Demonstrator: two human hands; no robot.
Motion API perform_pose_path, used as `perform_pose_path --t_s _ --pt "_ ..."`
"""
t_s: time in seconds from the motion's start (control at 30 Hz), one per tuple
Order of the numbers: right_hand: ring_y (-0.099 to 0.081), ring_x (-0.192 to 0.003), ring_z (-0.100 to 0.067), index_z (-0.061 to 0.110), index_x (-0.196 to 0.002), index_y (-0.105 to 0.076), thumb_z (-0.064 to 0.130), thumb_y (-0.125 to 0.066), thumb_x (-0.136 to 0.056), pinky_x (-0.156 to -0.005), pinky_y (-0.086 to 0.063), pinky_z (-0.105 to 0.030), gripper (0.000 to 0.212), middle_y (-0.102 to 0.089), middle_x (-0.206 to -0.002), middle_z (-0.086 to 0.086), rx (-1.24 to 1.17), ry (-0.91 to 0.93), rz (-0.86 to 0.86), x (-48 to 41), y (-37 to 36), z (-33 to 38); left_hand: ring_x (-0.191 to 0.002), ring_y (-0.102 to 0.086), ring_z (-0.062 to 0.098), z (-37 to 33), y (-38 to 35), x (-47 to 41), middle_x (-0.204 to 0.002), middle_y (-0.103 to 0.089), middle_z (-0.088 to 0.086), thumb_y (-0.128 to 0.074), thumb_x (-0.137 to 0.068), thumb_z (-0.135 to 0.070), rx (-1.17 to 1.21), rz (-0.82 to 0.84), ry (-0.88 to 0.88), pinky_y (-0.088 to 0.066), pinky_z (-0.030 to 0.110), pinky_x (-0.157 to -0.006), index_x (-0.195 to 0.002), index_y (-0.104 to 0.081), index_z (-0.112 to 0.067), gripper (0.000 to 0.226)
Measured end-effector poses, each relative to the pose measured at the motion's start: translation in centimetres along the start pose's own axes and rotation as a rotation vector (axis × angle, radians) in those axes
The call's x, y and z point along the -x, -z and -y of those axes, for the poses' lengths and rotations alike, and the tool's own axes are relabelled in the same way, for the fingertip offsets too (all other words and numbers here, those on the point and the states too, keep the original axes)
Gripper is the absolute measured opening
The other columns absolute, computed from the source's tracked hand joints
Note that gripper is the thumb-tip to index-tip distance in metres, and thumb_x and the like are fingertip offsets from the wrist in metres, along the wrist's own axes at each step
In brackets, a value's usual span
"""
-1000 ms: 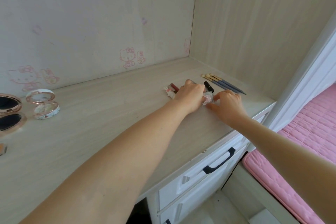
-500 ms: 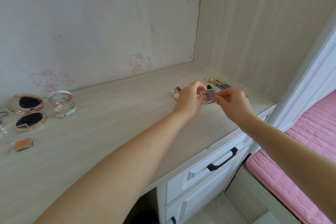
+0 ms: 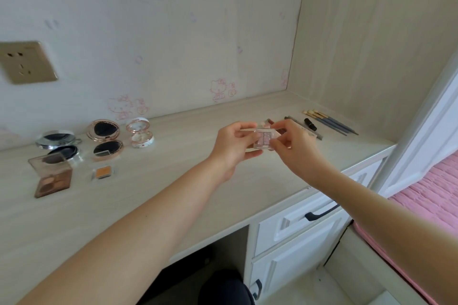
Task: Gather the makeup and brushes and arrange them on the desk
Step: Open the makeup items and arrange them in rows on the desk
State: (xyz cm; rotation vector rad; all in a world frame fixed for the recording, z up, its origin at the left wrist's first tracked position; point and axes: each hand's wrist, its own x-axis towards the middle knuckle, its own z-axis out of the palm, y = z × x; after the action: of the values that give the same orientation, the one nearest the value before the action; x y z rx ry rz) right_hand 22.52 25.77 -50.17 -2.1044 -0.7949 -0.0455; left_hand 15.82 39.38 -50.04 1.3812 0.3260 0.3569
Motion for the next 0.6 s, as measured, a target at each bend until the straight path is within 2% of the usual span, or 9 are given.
perform_pose_path --t_s 0.03,0.07,0.17,0.23,0.33,0.4,0.5,0.6 --pt "-0.064 -0.083 -0.016 0.023 -0.113 -0.051 0.018 -0.058 -0.091 -0.069 -0.052 -0.03 0.024 -0.069 -0.081 0.001 -0.028 -0.003 0.022 0.4 -0.5 0.6 -0.076 -0.068 0.021 -0.2 0.9 0.6 -0.094 -0.069 0.014 -0.061 -0.089 -0.001 0.041 -0.01 0.022 -0.059 0.036 -0.078 -0.106 -0.062 -0.007 0.018" --pt "-0.064 -0.081 -0.015 0.022 -0.111 -0.05 0.019 -0.061 -0.09 -0.068 -0.051 -0.03 0.024 -0.069 -0.081 0.001 -0.045 0.005 0.041 0.8 -1.0 1.4 -0.075 -0.068 0.021 -0.4 1.9 1.2 -0.092 -0.069 0.014 -0.063 -0.088 -0.002 0.101 -0.015 0.049 -0.059 0.033 -0.076 -0.108 -0.062 -0.006 0.02" --pt "-0.064 -0.079 -0.009 0.025 -0.107 -0.049 0.022 -0.065 -0.087 -0.063 -0.045 -0.021 0.025 -0.07 -0.081 0.004 -0.054 0.061 0.038 1.6 -2.3 3.7 -0.078 -0.068 0.019 -1.1 4.7 2.8 -0.091 -0.071 0.014 -0.065 -0.088 -0.007 0.243 -0.002 0.104 -0.058 0.027 -0.074 -0.107 -0.065 -0.002 0.02" --pt "-0.065 -0.078 -0.011 0.026 -0.105 -0.05 0.022 -0.065 -0.086 -0.06 -0.047 -0.022 0.024 -0.071 -0.079 0.004 -0.108 0.037 0.046 2.0 -3.1 5.2 -0.083 -0.069 0.02 -1.6 6.3 3.8 -0.096 -0.071 0.015 -0.064 -0.088 -0.006 0.292 0.009 0.113 -0.057 0.027 -0.079 -0.108 -0.065 0.001 0.021" --pt "-0.068 -0.079 -0.02 0.024 -0.105 -0.052 0.02 -0.066 -0.085 -0.074 -0.056 -0.035 0.025 -0.073 -0.078 -0.002 -0.281 -0.074 0.097 2.4 -4.3 7.1 -0.091 -0.067 0.019 -2.3 8.7 5.3 -0.105 -0.07 0.014 -0.061 -0.086 0.0 0.325 0.067 0.119 -0.054 0.027 -0.088 -0.116 -0.065 -0.001 0.03" --pt "-0.07 -0.079 -0.021 0.018 -0.108 -0.054 0.019 -0.068 -0.085 -0.081 -0.058 -0.038 0.027 -0.073 -0.079 -0.005 -0.445 -0.156 0.138 2.6 -5.2 8.2 -0.094 -0.066 0.017 -2.6 10.3 6.3 -0.109 -0.069 0.01 -0.059 -0.086 0.003 0.317 0.127 0.123 -0.053 0.026 -0.09 -0.122 -0.063 -0.005 0.037" --pt "-0.07 -0.075 -0.022 0.009 -0.11 -0.056 0.016 -0.068 -0.085 -0.081 -0.059 -0.038 0.029 -0.073 -0.083 -0.013 -0.606 -0.234 0.199 3.0 -6.8 10.0 -0.091 -0.068 0.015 -2.6 12.5 7.5 -0.108 -0.069 0.008 -0.059 -0.087 0.002 0.283 0.105 0.113 -0.052 0.026 -0.087 -0.125 -0.062 -0.009 0.039" --pt "-0.069 -0.073 -0.02 0.008 -0.106 -0.059 0.017 -0.067 -0.086 -0.08 -0.059 -0.037 0.024 -0.073 -0.082 -0.012 -0.611 -0.216 0.26 3.6 -8.2 11.7 -0.09 -0.067 0.014 -2.6 14.3 8.7 -0.103 -0.07 0.005 -0.065 -0.083 -0.008 0.282 0.062 0.096 -0.05 0.026 -0.084 -0.125 -0.06 -0.01 0.042"
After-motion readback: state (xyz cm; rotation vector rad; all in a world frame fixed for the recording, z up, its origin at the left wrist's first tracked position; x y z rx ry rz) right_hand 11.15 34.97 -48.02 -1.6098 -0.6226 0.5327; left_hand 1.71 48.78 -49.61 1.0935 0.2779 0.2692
